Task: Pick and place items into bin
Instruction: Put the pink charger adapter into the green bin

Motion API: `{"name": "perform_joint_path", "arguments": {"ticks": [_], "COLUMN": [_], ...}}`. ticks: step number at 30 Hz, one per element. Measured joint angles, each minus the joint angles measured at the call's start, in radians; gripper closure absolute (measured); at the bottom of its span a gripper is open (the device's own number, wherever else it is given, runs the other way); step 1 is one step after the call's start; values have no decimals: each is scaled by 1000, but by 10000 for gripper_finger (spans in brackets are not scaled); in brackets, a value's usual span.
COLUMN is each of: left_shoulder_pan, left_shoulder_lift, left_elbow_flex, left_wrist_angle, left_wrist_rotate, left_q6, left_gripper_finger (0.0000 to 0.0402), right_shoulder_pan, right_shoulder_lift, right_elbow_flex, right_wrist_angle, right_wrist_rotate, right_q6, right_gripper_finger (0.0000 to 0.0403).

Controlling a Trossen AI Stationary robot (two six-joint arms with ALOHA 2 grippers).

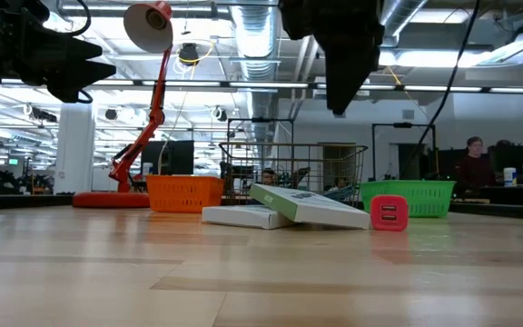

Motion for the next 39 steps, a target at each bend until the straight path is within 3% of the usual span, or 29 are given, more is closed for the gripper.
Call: {"name": "perform_joint_path", "arguments": {"ticks": [20, 39], "left_shoulder_pan": [0, 0], "left_shoulder_lift": [0, 0], "left_elbow_flex": [0, 0], "left_wrist_angle": [0, 0], "left_wrist_rotate": [0, 0], "left_q6": [0, 0], "left_gripper_finger": [168, 168], "right_shoulder_pan": [18, 70], "right_shoulder_lift": [-1, 0], "right_elbow_flex": [-199, -210], "right_wrist_angle": [120, 163], "right_wrist_rotate": [-59, -77], "right_q6": [7, -60], "right_gripper_finger": [171, 157]}}
